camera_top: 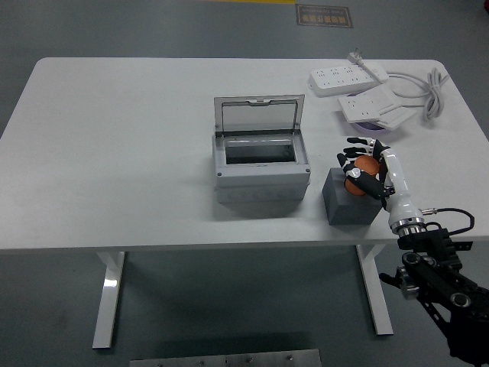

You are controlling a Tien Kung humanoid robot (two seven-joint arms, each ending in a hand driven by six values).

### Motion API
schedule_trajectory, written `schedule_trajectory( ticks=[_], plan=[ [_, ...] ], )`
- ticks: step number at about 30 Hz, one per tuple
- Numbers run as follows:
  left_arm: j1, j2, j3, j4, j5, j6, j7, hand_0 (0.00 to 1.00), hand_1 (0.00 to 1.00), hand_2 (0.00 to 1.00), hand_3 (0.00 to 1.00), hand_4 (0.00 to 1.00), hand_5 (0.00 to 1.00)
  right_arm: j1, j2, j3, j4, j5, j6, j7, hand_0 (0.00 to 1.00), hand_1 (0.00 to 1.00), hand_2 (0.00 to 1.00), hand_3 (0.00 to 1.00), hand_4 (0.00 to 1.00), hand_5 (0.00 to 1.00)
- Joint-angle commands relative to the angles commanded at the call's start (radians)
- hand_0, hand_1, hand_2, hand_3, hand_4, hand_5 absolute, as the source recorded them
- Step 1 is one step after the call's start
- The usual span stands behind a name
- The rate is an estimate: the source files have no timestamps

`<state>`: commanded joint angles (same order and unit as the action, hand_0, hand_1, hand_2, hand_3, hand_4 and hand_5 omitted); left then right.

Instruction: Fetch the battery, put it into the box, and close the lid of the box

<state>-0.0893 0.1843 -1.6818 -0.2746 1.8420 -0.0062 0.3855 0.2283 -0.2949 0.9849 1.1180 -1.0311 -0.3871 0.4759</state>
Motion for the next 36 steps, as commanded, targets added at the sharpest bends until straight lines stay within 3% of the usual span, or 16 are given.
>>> schedule_trajectory(
  ticks=[35,36],
  plan=[
    [0.0,0.001,0.009,0.005,-0.012,0.001,-0.011,0.591,0.642,0.584,0.566,0.513,0.002,-0.014,-0.003,-0.031,-0.017,0.027,-0.006,0.001,0.517,0.576,0.557,0.641,0.741,0.272],
    [0.0,0.001,0.01,0.005,-0.014,0.002,-0.012,0.59,0.645,0.586,0.566,0.516,0.002,-0.014,-0.003,-0.033,-0.018,0.029,-0.006,0.001,0.48,0.548,0.538,0.623,0.711,0.264]
  ],
)
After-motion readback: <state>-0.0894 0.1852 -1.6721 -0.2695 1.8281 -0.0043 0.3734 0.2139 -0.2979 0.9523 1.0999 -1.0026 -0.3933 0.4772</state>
